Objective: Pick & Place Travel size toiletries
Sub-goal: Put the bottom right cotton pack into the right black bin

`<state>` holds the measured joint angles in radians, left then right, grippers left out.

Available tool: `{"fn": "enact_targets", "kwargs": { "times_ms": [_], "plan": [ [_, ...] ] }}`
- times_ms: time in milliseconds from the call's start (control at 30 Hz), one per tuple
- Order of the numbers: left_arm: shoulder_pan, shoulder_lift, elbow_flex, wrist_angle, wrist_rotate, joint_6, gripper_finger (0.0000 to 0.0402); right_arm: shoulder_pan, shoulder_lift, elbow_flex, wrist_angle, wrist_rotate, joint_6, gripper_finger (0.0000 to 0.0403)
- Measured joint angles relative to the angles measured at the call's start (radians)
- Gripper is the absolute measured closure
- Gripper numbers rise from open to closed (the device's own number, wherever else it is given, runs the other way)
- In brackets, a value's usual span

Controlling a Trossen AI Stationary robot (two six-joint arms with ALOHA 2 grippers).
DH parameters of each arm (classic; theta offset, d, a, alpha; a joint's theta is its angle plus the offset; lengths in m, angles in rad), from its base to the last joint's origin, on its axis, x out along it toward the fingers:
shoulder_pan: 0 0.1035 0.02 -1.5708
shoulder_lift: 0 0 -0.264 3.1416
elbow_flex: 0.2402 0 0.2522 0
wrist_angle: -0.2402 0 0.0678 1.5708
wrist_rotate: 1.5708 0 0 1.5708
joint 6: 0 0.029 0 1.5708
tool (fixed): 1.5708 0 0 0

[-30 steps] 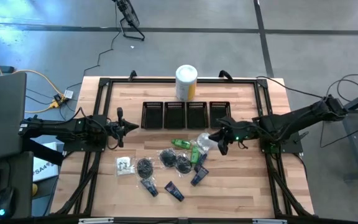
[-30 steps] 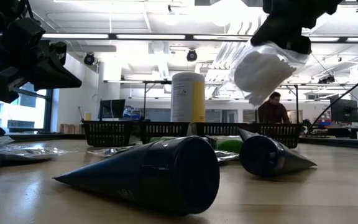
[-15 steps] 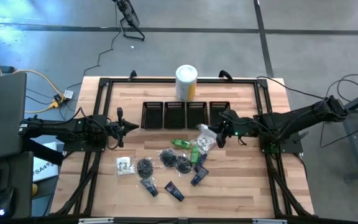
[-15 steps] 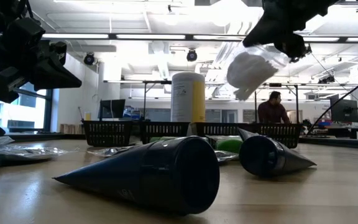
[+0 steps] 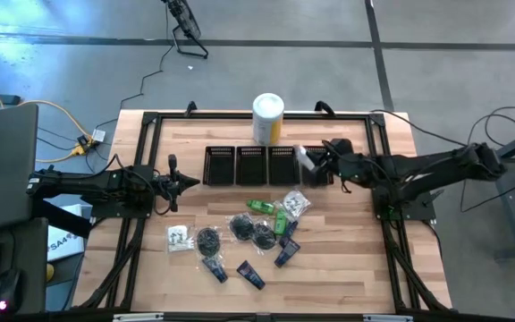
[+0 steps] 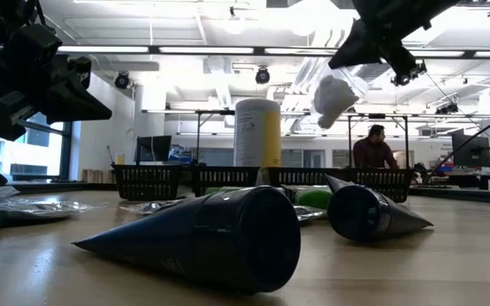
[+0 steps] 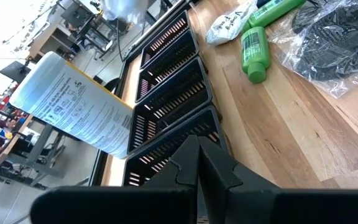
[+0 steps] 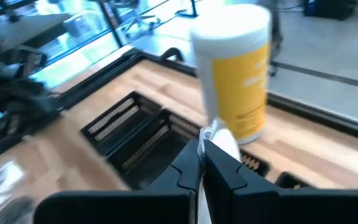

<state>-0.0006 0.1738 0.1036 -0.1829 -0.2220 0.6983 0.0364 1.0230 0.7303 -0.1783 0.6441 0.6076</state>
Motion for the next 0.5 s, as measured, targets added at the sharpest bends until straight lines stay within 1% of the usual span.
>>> {"fn": "enact_targets", "kwargs": {
  "times_ms": [133, 267, 500],
  "plan": [
    [0.0, 0.0, 0.0, 0.0, 0.0, 0.0, 0.04, -0.051, 0.0, 0.0, -0.026, 0.014, 0.001, 0.04],
    [0.0, 0.0, 0.0, 0.0, 0.0, 0.0, 0.04, -0.098, 0.001, 0.0, -0.093, 0.016, 0.031, 0.04],
    [0.0, 0.0, 0.0, 0.0, 0.0, 0.0, 0.04, -0.142, 0.001, 0.0, -0.238, -0.016, 0.107, 0.04]
  ]
}}
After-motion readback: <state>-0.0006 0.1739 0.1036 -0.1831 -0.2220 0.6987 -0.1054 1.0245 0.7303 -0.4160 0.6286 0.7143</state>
